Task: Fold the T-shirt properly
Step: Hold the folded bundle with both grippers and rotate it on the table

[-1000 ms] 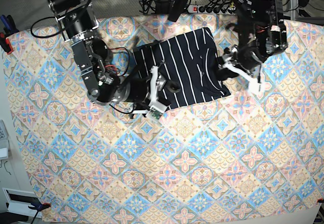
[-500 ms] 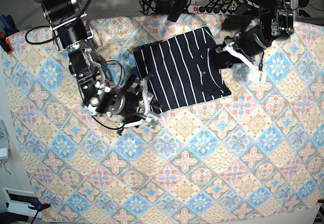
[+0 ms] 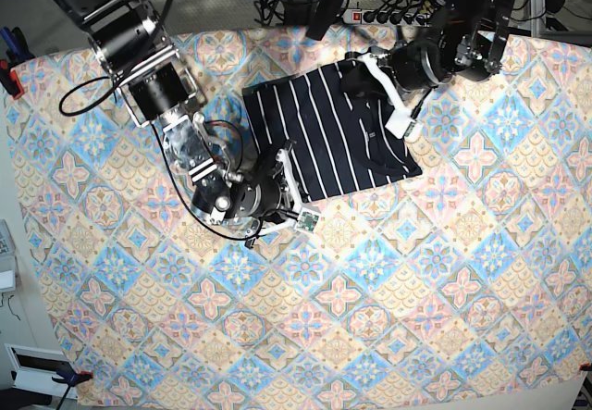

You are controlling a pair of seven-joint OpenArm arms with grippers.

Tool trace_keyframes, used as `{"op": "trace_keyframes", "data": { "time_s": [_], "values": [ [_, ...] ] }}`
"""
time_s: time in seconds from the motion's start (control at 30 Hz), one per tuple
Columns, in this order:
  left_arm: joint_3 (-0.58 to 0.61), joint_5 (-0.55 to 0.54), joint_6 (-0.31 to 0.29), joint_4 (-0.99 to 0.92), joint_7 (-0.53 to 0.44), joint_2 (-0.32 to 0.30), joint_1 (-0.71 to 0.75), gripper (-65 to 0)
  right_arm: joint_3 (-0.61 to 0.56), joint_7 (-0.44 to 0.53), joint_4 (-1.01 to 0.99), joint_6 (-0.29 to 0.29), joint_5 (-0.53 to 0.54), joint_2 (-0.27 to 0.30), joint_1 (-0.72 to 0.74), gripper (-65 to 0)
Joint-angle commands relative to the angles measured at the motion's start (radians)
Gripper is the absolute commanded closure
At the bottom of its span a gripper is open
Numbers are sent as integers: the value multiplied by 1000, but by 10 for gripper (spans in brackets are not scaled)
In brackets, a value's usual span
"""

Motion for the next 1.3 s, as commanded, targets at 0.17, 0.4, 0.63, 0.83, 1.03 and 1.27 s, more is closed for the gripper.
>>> {"op": "trace_keyframes", "data": {
  "time_s": [0.17,0.4,0.63,0.83,1.03,1.27],
  "values": [
    [63,178,-5,-14,-13,-3,-14,0,6,112,-154,2,8,-25,79,-18],
    [66,304,-5,-103,-14,0,-74,0,4,109,-161,2,6,25,55,-18],
    [72,325,-5,-262,-42,0,-194,0,10,55,14,2,6,143,-66,-18],
    [187,379,-5,-389,-109,3,-321,0,12,-22,234,2,8,238,-183,-18],
    [211,526,-5,-514,-209,84,-428,0,12,-71,416,2,8,299,-287,-18],
    [208,703,-5,-590,-301,172,-513,0,9,-112,617,2,11,345,-376,-18]
  ]
}}
